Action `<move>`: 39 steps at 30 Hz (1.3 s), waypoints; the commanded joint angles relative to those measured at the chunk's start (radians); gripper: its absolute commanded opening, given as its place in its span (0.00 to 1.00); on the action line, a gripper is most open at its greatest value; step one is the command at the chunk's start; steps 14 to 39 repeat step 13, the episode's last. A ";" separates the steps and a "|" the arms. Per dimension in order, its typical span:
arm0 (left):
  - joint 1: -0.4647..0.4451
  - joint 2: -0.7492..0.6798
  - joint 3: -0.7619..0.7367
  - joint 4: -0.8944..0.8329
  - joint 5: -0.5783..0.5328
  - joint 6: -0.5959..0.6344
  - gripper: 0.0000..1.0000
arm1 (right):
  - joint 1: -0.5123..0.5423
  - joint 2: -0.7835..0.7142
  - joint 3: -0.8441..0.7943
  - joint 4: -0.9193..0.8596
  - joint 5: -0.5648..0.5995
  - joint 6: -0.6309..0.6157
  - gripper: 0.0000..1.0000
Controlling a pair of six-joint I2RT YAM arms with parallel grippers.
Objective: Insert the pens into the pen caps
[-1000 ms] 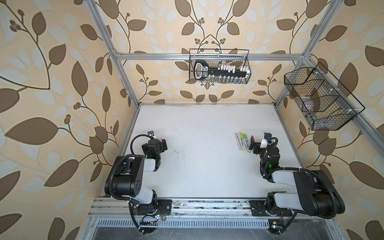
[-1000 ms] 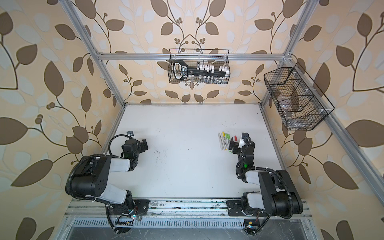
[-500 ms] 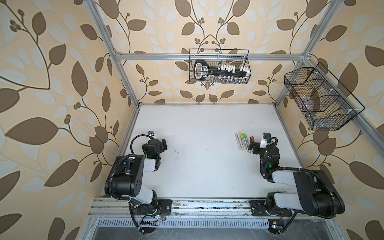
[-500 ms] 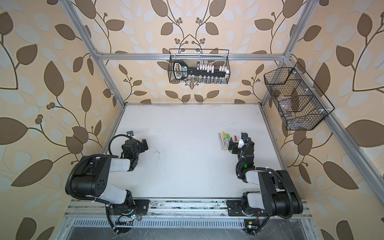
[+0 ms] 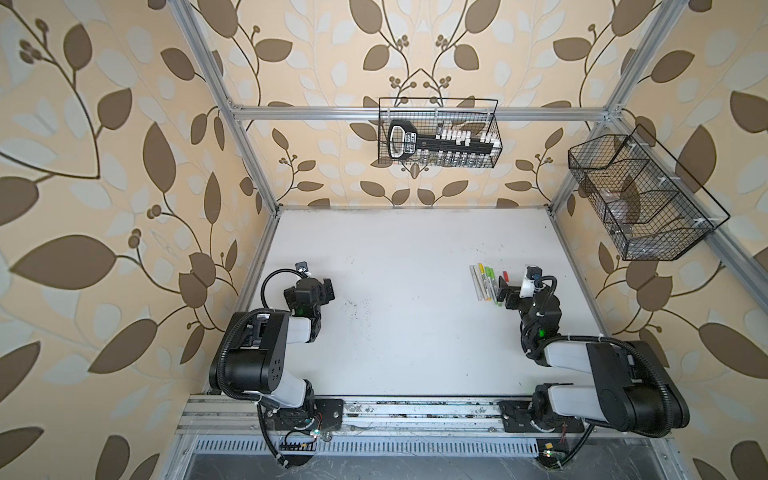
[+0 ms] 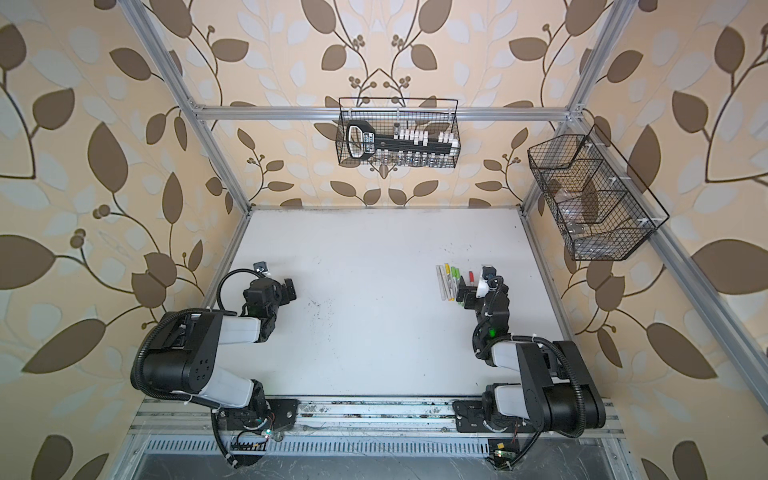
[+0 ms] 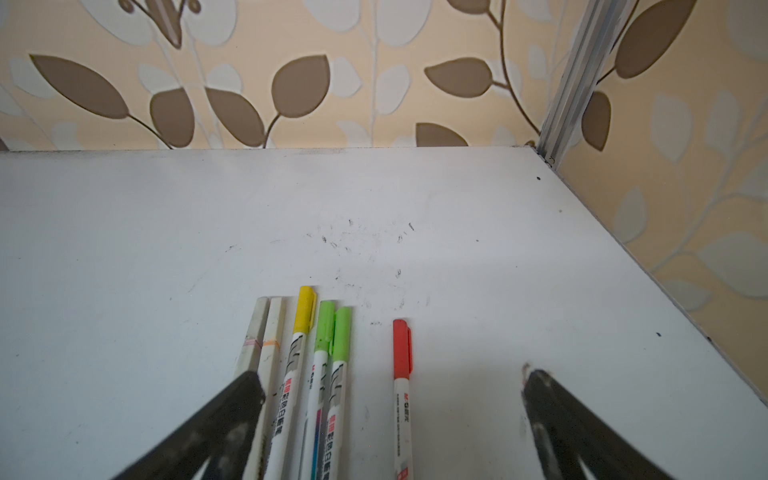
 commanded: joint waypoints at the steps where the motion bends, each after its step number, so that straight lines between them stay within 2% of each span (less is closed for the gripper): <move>1: -0.004 -0.014 0.027 0.035 -0.002 -0.006 0.99 | -0.002 0.002 0.004 0.023 0.015 0.003 1.00; 39: -0.004 -0.014 0.028 0.035 -0.001 -0.006 0.99 | 0.014 0.003 0.006 0.018 0.034 -0.007 1.00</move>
